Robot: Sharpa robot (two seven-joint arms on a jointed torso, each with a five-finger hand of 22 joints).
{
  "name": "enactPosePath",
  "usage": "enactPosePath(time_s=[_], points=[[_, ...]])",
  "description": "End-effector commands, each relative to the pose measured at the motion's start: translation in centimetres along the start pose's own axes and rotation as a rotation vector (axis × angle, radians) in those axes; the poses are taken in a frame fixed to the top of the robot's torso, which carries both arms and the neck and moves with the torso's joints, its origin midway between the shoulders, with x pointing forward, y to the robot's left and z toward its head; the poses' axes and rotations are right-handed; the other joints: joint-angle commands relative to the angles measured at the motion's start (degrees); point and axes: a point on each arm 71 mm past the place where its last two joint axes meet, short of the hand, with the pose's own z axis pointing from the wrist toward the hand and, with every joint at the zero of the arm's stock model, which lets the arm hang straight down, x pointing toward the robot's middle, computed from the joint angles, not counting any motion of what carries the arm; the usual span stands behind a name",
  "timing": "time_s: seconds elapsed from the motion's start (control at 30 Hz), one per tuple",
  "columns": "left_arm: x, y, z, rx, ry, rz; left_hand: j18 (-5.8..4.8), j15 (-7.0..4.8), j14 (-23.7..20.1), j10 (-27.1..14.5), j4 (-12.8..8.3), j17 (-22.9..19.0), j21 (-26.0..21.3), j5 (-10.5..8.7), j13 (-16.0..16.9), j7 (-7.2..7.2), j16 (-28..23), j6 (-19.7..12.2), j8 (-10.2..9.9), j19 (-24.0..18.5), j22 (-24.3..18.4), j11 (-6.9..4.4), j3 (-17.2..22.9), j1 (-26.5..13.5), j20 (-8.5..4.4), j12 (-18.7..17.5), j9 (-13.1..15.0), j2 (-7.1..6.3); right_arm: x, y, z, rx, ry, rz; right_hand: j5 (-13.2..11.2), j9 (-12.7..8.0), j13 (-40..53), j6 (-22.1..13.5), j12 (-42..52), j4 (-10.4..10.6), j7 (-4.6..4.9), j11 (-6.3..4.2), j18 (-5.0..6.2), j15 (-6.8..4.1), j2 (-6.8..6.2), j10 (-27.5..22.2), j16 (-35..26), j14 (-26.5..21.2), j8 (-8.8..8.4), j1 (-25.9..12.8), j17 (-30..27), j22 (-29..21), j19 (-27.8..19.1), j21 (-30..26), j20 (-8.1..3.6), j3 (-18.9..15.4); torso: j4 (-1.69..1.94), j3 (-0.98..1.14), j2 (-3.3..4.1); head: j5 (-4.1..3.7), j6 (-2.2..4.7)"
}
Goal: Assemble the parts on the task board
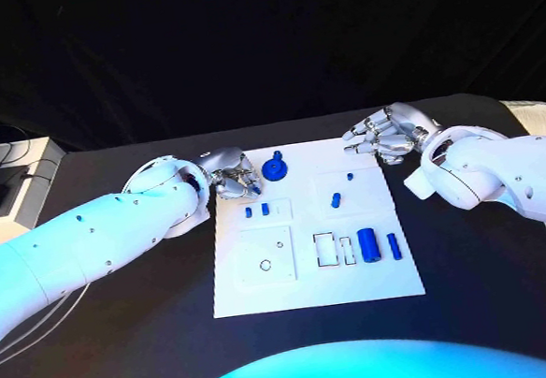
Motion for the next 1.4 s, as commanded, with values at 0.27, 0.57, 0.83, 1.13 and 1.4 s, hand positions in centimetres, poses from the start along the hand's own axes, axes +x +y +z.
enactPosePath(time_s=[0.27,0.57,0.83,1.13,1.4], points=[[0.5,0.0,0.2,-0.001,0.025,0.0,0.61,-0.03,-0.3,-0.3,0.0,0.0,0.2,0.27,0.0,0.09,0.4,-0.3,0.2,-0.2,3.0,0.11,-0.2,0.3,0.38,0.2,0.1,-0.11,0.2,0.1,0.0,-0.009,0.017,0.0,0.2,0.0,0.1,-0.1,0.1,-0.1,0.37,-0.12,0.18,-0.26,0.4,-0.2,-0.1,-0.1,-0.16,0.2,0.0,8.5,4.2,0.2,-0.34,0.2,0.0,0.01,-0.01,-0.08,-0.01],[0.8,-0.1,0.3,-0.002,0.046,0.002,0.61,-0.03,-0.3,-0.3,0.0,0.0,0.3,0.25,0.0,0.09,0.4,-0.3,0.2,-0.2,3.0,0.12,-0.2,0.4,0.4,0.2,0.1,-0.1,0.2,0.1,0.0,-0.009,0.017,0.0,0.2,0.0,0.1,-0.1,0.1,-0.1,0.37,-0.12,0.18,-0.26,0.4,-0.2,-0.1,-0.1,-0.16,0.2,0.0,8.5,4.2,0.2,-0.34,0.2,-0.03,0.02,0.03,-0.15,-0.01],[1.2,-0.2,0.3,-0.008,0.071,0.012,0.61,-0.03,-0.4,-0.3,0.1,0.0,0.2,0.23,0.0,0.07,0.4,-0.2,0.2,-0.3,3.0,0.1,-0.2,0.3,0.39,0.2,0.1,-0.08,0.2,0.1,0.0,-0.009,0.018,0.0,0.2,0.0,0.1,-0.1,0.1,-0.1,0.37,-0.12,0.18,-0.26,0.4,-0.2,-0.1,-0.1,-0.16,0.2,0.0,8.5,4.2,0.2,-0.34,0.2,-0.01,0.01,0.01,-0.17,-0.01],[1.4,-0.1,0.2,-0.008,0.096,0.019,0.62,0.11,-0.6,-1.1,0.1,0.0,-0.3,0.16,0.0,-0.16,0.4,-1.4,0.1,-0.6,2.9,0.28,-0.4,0.1,0.43,0.1,-0.1,-0.3,0.2,0.1,0.0,-0.009,0.02,0.0,0.2,0.0,0.1,-0.1,0.1,-0.1,0.37,-0.12,0.18,-0.26,0.4,-0.2,-0.1,-0.1,-0.16,0.2,0.0,8.5,4.2,0.2,-0.34,0.2,0.0,0.02,-0.01,-0.19,-0.01],[1.4,-0.2,0.2,-0.004,0.092,0.02,0.68,0.36,-0.8,-2.4,0.3,-0.1,-0.6,0.17,0.0,-0.51,0.6,-3.9,0.1,-0.8,2.8,0.64,-0.5,-0.2,0.57,0.5,-0.1,-0.76,0.2,0.1,0.0,-0.008,0.022,0.001,0.2,0.0,0.1,-0.1,0.1,-0.1,0.37,-0.12,0.18,-0.26,0.4,-0.2,-0.1,-0.1,-0.16,0.2,0.0,8.5,4.2,0.2,-0.34,0.2,-0.01,-0.01,0.02,-0.24,-0.01]])
